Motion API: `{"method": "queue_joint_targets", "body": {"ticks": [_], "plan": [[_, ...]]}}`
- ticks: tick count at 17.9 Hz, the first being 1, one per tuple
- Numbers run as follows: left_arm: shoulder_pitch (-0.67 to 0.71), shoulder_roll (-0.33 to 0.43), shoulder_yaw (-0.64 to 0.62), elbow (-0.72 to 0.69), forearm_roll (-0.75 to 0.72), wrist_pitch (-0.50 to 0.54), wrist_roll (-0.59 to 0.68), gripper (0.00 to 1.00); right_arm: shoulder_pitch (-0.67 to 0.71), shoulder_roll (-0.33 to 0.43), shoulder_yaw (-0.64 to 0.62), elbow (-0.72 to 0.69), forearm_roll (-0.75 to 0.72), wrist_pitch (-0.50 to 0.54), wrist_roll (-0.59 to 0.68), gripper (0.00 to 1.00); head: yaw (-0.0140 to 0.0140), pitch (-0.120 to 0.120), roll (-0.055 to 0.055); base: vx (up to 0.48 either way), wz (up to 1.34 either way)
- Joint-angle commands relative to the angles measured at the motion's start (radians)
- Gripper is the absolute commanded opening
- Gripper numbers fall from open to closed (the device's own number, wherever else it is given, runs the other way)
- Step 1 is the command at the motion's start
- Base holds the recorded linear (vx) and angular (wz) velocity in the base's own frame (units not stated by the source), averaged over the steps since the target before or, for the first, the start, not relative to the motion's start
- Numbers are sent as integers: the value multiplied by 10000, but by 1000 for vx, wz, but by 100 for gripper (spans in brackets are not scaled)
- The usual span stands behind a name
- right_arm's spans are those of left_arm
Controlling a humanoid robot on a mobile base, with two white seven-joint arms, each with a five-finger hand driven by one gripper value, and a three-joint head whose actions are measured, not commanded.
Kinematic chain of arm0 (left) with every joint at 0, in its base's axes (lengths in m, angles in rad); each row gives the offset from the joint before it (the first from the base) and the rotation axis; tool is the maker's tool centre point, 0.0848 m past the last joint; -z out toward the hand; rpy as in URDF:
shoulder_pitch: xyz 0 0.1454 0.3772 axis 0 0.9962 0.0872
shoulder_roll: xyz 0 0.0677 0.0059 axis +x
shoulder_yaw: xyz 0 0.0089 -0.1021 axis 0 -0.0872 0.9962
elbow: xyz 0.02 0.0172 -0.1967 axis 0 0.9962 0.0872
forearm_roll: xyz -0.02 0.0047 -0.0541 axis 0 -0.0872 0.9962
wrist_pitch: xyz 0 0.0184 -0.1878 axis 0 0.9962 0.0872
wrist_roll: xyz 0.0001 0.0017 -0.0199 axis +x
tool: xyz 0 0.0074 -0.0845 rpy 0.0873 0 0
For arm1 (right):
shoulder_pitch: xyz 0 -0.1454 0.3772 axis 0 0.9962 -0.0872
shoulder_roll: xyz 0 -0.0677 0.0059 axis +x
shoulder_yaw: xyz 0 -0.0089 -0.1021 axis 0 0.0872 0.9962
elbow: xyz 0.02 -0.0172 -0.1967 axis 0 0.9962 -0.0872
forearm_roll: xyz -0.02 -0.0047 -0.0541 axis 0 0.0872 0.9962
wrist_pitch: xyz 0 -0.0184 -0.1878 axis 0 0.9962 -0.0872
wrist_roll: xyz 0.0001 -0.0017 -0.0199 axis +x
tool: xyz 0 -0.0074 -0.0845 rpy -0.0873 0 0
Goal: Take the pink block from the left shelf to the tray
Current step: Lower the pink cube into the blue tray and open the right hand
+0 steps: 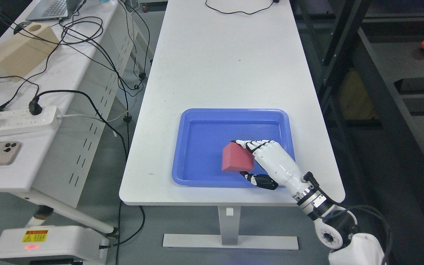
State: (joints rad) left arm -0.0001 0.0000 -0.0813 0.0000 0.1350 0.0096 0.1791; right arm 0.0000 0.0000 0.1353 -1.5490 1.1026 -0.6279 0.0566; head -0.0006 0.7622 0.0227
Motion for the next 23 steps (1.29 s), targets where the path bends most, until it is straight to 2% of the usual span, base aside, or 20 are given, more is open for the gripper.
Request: {"method": "queue_joint_targets", "body": {"ticks": [1, 4, 5, 9, 13, 16, 23], "plan": [[-291, 174, 0, -174, 0, -4, 4, 100, 153, -175, 365, -33, -12, 5, 47, 3, 0, 0, 0, 190, -50], [-306, 174, 0, -174, 0, -4, 4, 100, 260, -175, 365, -64, -43, 96, 47, 8, 0, 0, 0, 126, -10], [-306, 174, 0, -174, 0, -4, 4, 100, 261, -175, 365, -64, -89, 279, 47, 13, 0, 0, 0, 112, -1], [-291, 174, 0, -174, 0, -4, 4, 100, 322, -175, 350, -126, -547, 864, 32, 49, 0, 0, 0, 86, 13], [-291, 174, 0, -174, 0, -4, 4, 100, 582, -175, 212, -279, -1330, 864, 32, 62, 0, 0, 0, 81, 3], [-291, 174, 0, -174, 0, -4, 4, 100, 751, -175, 151, -279, -1942, 879, 62, 79, 0, 0, 0, 67, 2], [-306, 174, 0, -174, 0, -4, 4, 100, 782, -175, -570, -279, -5117, 1354, 507, 98, 0, 0, 0, 27, 1]]}}
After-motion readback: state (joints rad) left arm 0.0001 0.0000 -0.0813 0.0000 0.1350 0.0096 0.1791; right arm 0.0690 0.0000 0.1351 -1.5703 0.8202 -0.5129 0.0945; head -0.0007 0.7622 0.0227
